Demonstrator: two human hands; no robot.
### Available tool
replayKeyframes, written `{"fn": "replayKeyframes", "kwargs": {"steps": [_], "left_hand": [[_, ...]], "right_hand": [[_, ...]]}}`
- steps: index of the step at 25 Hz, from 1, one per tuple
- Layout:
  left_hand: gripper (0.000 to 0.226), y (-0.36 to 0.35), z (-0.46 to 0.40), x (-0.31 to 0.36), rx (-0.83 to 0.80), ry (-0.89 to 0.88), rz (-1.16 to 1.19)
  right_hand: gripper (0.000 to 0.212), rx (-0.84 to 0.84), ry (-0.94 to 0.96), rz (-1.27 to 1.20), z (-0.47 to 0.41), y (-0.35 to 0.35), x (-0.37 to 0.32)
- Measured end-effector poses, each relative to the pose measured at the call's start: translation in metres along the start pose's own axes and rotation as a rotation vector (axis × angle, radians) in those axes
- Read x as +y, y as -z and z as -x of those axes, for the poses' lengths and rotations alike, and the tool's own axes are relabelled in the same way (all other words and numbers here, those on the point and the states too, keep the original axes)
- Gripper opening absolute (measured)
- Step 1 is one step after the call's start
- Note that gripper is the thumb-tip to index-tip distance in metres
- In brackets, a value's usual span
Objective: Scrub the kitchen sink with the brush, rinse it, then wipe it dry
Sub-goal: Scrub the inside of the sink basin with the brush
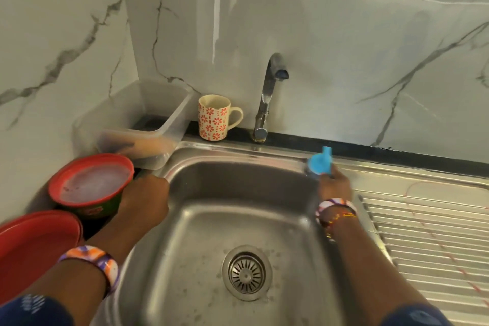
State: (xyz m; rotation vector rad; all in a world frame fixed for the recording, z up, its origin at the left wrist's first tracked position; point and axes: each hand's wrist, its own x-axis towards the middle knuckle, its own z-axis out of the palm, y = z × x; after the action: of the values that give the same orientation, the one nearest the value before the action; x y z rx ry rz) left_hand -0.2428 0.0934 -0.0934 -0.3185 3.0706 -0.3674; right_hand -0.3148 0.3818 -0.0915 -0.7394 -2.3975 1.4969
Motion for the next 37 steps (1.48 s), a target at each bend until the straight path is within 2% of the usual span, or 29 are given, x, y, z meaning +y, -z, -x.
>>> {"fn": "replayKeyframes", "kwargs": {"steps": [2, 5, 7, 9, 11, 12, 14, 17, 20, 23, 25, 26, 29, 31, 33, 34, 37], "left_hand": [[0.024, 0.0, -0.002, 0.002, -0.001, -0.014, -0.027], [0.022, -0.001, -0.007, 0.001, 0.013, -0.042, -0.035], [0.021, -0.002, -0.013, -0.001, 0.014, -0.047, -0.028], [0.021, -0.003, -0.016, -0.002, 0.017, -0.04, 0.006], [0.021, -0.002, -0.019, -0.003, 0.033, -0.043, 0.044], [0.021, -0.003, -0.02, -0.005, 0.036, -0.046, 0.062], [0.022, -0.003, -0.018, -0.007, 0.04, -0.054, 0.07], [0.027, -0.001, -0.018, -0.01, 0.039, -0.094, 0.057], [0.027, -0.001, -0.018, -0.009, 0.03, -0.118, 0.069], [0.026, -0.003, -0.022, -0.009, 0.041, -0.144, 0.089], [0.027, -0.005, -0.024, -0.009, 0.046, -0.149, 0.081], [0.027, -0.004, -0.024, -0.008, 0.053, -0.154, 0.075], [0.024, -0.004, -0.024, -0.006, 0.029, -0.152, 0.078], [0.021, -0.004, -0.026, -0.007, 0.011, -0.14, 0.092], [0.023, -0.004, -0.028, -0.005, 0.0, -0.124, 0.094], [0.025, -0.003, -0.028, -0.003, -0.007, -0.12, 0.077], [0.028, -0.001, -0.028, -0.001, -0.021, -0.115, 0.062]], "right_hand": [[0.042, 0.112, -0.037, 0.05, -0.001, 0.016, 0.0], [0.046, 0.036, 0.01, 0.116, 0.029, -0.027, -0.019], [0.048, -0.116, 0.033, 0.154, 0.063, -0.08, -0.035], [0.049, -0.349, 0.11, 0.137, 0.099, -0.13, -0.05], [0.047, -0.537, 0.157, 0.065, 0.113, -0.161, -0.06], [0.046, -0.572, 0.157, 0.044, 0.11, -0.165, -0.063], [0.042, -0.521, 0.182, 0.073, 0.092, -0.148, -0.056], [0.041, -0.228, 0.191, 0.194, 0.051, -0.079, -0.023], [0.04, 0.039, 0.057, 0.21, 0.021, -0.014, 0.004], [0.04, 0.116, 0.025, 0.249, 0.032, -0.024, -0.006], [0.043, 0.076, 0.031, 0.217, 0.058, -0.065, -0.022], [0.044, 0.001, 0.055, 0.186, 0.075, -0.091, -0.032], [0.045, -0.351, 0.161, 0.059, 0.114, -0.165, -0.057], [0.044, -0.515, 0.205, 0.042, 0.115, -0.187, -0.072], [0.043, -0.524, 0.256, 0.107, 0.096, -0.176, -0.074], [0.042, -0.477, 0.273, 0.133, 0.081, -0.161, -0.067], [0.038, -0.222, 0.22, 0.159, 0.033, -0.086, -0.026]]}}
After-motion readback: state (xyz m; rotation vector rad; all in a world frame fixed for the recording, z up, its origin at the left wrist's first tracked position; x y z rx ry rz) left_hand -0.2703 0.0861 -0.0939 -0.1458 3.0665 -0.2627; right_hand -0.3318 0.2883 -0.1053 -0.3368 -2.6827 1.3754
